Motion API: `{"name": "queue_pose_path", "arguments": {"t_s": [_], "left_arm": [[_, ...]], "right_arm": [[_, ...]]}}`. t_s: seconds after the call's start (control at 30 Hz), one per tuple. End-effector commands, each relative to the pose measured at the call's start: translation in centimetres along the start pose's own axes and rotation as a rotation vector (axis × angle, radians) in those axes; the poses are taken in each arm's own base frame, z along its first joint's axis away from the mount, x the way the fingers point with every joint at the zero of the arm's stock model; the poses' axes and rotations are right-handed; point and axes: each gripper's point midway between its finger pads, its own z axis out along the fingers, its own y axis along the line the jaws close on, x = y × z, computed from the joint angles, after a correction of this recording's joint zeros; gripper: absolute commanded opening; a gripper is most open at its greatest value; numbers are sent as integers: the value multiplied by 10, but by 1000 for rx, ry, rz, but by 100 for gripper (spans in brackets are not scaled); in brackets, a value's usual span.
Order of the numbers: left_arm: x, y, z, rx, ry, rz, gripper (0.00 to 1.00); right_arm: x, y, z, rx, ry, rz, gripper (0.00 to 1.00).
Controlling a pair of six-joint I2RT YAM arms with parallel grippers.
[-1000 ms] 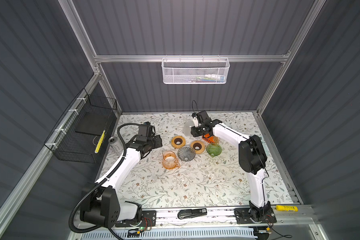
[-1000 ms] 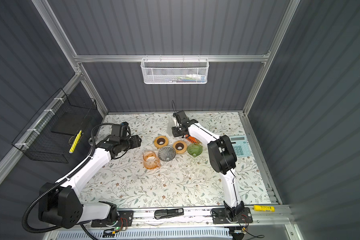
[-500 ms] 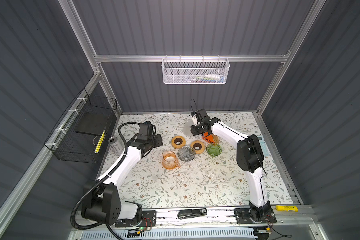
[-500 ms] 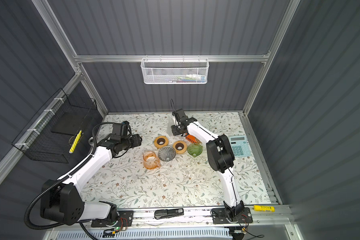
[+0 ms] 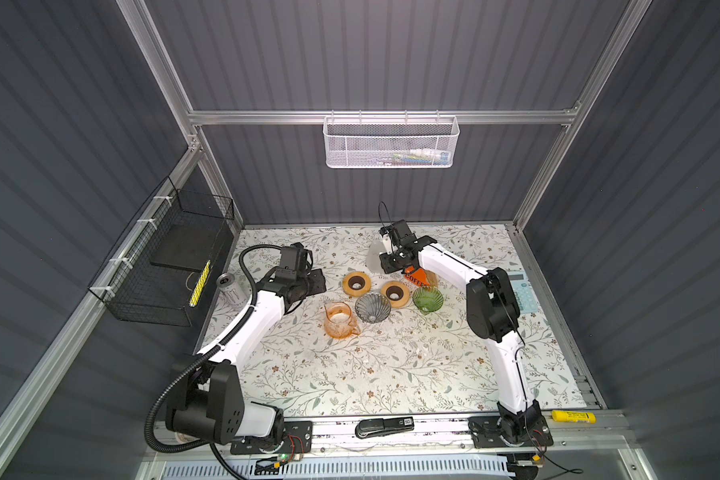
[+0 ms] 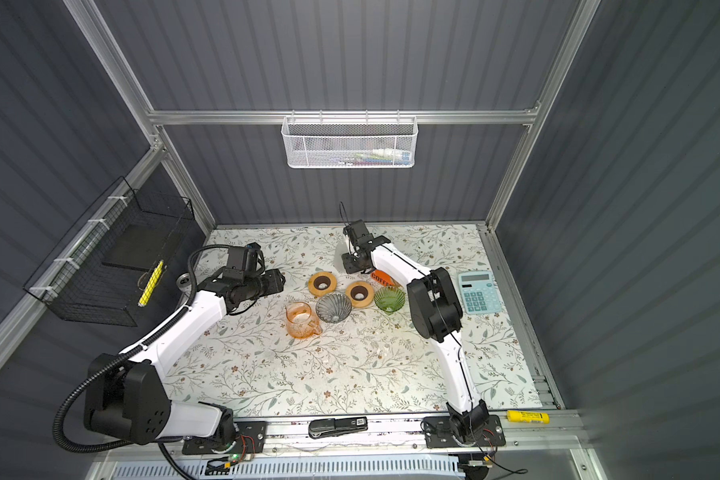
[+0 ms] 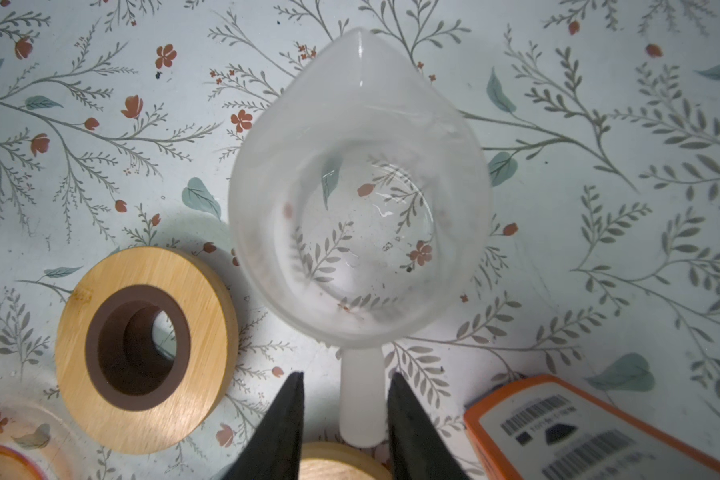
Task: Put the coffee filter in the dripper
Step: 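Lower the right gripper onto the frosted white pitcher handle and close it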
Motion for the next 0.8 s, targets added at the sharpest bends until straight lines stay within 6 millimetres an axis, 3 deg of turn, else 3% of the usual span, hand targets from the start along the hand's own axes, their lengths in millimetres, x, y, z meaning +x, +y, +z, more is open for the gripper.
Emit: {"name": "queue_pose_path", "arguments": {"t_s": [0.0,0.77], "left_arm": [[-12,-6,-2,21,-20,18,58],[-11,-5,1,18,-13,24,57]], "right_arm": [[-2,-4,4,11,7,-10,35],[-1,-9,11,39,30,-33,32]]}}
